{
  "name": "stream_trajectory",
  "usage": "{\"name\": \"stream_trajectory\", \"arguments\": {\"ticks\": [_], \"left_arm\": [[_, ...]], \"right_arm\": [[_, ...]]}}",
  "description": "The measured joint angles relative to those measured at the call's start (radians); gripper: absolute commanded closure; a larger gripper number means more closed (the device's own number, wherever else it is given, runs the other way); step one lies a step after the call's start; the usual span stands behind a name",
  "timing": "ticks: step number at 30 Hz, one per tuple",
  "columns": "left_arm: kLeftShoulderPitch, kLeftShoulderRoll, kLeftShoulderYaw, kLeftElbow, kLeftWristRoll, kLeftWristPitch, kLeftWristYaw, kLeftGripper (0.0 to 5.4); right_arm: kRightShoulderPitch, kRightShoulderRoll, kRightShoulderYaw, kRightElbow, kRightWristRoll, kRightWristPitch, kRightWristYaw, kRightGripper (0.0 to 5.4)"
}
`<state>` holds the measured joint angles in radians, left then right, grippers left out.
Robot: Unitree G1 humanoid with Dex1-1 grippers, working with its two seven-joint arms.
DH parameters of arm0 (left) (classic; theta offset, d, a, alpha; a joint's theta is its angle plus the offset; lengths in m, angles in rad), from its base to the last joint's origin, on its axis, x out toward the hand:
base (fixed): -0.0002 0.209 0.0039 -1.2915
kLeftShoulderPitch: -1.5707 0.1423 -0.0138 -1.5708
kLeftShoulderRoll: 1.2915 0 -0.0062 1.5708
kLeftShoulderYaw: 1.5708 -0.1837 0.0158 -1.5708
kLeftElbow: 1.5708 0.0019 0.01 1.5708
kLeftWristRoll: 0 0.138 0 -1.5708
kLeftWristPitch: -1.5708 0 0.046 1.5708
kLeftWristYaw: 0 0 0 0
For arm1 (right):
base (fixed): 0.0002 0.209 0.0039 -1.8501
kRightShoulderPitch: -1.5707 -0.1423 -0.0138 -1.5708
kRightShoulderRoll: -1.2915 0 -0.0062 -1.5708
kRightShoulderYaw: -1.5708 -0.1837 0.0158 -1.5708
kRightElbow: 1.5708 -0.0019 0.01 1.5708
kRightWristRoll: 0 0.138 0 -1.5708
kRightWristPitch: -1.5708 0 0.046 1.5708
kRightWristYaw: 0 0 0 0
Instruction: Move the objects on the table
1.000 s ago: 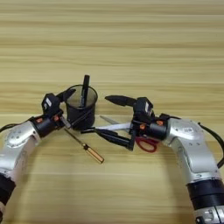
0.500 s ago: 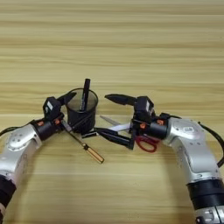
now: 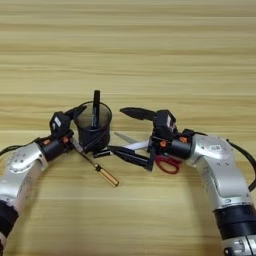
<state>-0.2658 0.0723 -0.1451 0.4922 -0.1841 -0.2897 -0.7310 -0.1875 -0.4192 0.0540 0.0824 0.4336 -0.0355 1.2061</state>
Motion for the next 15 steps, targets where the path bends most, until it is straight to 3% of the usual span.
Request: {"name": "stream_trajectory", "arguments": {"ticks": [15], "left_arm": [[0.023, 0.005, 0.001, -0.019, 0.000, 0.002, 0.001, 0.03]], "right_arm": [[-0.001, 0.000, 0.000, 0.000, 0.000, 0.001, 0.000, 0.00]]}}
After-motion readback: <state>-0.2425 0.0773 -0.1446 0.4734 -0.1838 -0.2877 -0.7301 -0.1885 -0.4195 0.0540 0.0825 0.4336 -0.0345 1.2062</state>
